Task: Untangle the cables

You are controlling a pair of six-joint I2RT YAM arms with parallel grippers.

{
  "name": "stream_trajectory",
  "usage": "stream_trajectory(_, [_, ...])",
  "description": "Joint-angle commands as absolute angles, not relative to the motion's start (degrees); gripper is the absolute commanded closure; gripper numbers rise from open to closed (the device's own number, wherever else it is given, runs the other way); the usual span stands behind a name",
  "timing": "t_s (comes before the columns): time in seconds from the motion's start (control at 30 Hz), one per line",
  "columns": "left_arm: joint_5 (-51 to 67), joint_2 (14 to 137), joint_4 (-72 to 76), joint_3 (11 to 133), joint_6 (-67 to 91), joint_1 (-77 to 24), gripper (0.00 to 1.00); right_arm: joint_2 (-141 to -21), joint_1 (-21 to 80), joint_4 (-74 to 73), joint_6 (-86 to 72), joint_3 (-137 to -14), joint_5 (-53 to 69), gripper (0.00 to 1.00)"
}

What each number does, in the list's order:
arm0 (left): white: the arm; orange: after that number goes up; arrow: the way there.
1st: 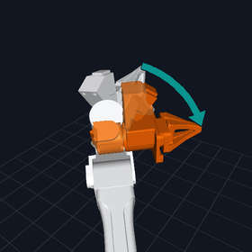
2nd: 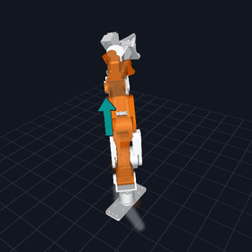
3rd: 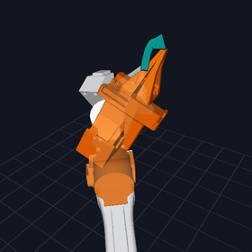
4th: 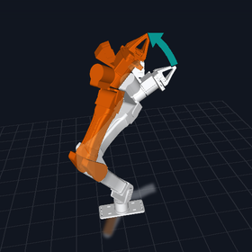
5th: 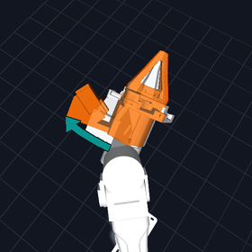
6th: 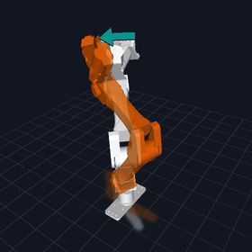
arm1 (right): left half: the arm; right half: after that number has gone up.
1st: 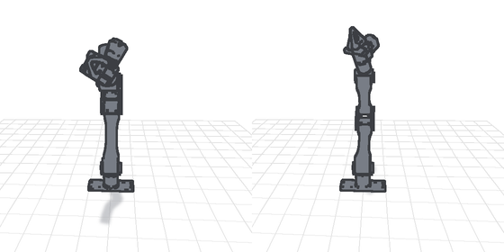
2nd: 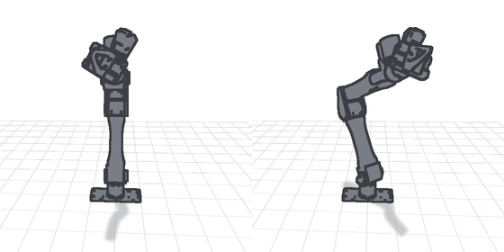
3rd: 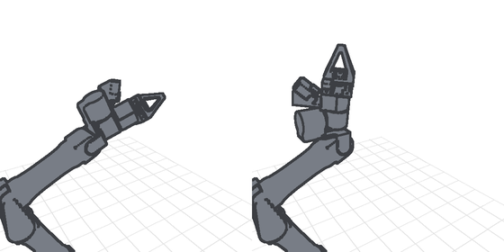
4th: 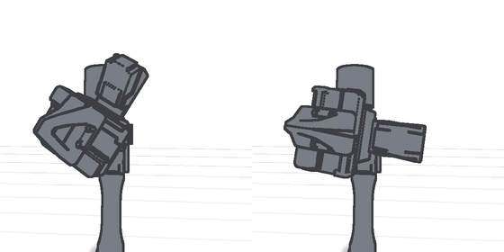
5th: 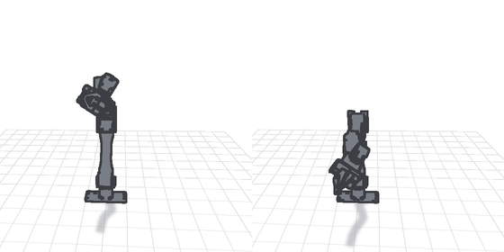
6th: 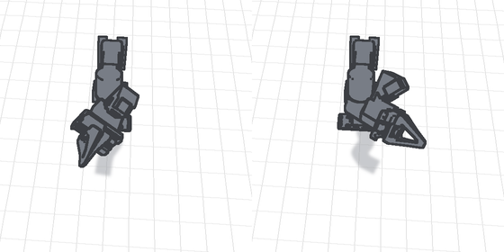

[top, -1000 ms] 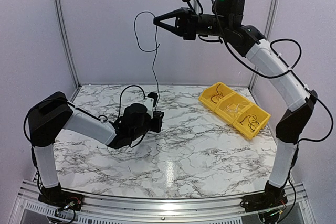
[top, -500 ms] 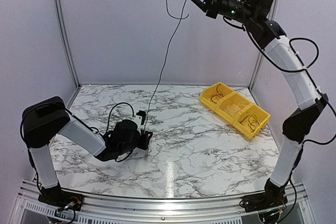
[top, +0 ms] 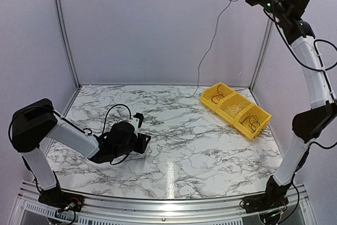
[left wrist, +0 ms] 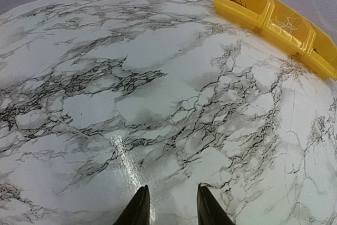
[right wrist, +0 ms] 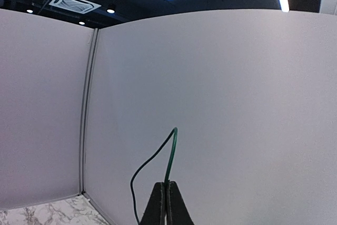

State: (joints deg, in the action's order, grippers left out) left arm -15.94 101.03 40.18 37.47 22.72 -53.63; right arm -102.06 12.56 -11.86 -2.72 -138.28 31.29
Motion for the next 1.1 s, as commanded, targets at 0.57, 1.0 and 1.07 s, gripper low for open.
stream_trajectory(0.57, [-19.32, 92.83, 33.3, 46.97, 16.47, -56.88, 0.37, -94.61, 11.42, -11.72, -0.98, -133.34, 36.3, 1.0])
stream_trajectory(1.0, [-21.1, 88.94, 33.15, 46.75, 18.13, -58.71, 0.29, -91.64, 25.14, -7.84, -6.78, -114.62, 40.18, 1.0])
stream_trajectory(1.07, [-23.53, 89.46, 33.22, 45.99, 18.45, -58.71, 0.29, -92.35, 26.14, -6.05, -10.2, -110.95, 41.29, 1.0])
